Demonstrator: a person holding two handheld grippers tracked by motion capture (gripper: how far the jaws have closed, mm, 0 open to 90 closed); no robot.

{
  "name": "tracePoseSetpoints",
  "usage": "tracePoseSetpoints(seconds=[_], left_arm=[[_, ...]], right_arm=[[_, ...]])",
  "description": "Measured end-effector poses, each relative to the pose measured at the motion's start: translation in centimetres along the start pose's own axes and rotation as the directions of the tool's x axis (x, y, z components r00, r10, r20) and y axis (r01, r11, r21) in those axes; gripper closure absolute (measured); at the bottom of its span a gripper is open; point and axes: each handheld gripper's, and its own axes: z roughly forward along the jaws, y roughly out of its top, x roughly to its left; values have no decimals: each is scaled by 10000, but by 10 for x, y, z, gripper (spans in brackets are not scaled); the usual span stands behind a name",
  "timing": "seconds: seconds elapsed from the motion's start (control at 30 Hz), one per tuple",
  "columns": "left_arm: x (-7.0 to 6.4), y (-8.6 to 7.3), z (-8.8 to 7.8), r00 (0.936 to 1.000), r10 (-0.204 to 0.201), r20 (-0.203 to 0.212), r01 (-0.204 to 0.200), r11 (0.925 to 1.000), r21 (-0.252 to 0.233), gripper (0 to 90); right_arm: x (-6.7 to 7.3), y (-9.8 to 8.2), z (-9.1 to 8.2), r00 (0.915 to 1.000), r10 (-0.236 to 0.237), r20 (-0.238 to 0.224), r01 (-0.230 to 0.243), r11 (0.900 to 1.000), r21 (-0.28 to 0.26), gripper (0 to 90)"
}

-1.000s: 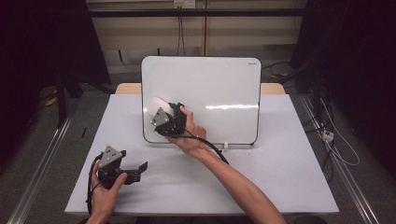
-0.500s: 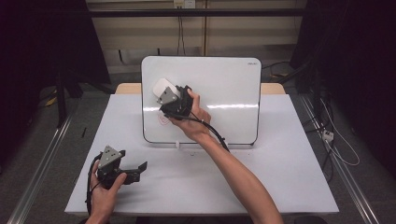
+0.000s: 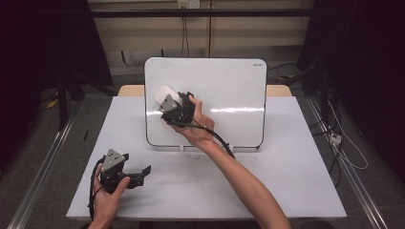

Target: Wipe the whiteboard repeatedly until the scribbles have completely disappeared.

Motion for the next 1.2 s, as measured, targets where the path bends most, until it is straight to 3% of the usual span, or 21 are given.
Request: tracePoseSetpoints(seconds=[0.33, 0.5, 0.83, 1.2], left_arm=[[-1, 0, 0, 10000, 76, -9, -76, 10000, 9, 48], [-1, 0, 0, 10000, 47, -5, -47, 10000, 41, 48], [1, 0, -1, 10000, 44, -11, -44, 10000, 5, 48], [1, 0, -1, 10000, 0, 5, 0, 10000, -21, 48]], right_arm=[[39, -12, -5, 9971, -651, -400, 653, 9979, 49, 314], [50, -18, -8, 9947, -928, -451, 930, 9957, 34, 314], [44, -17, -8, 9950, -791, -605, 791, 9969, -22, 314], [-3, -3, -2, 9996, 268, -40, -268, 9996, -100, 314]])
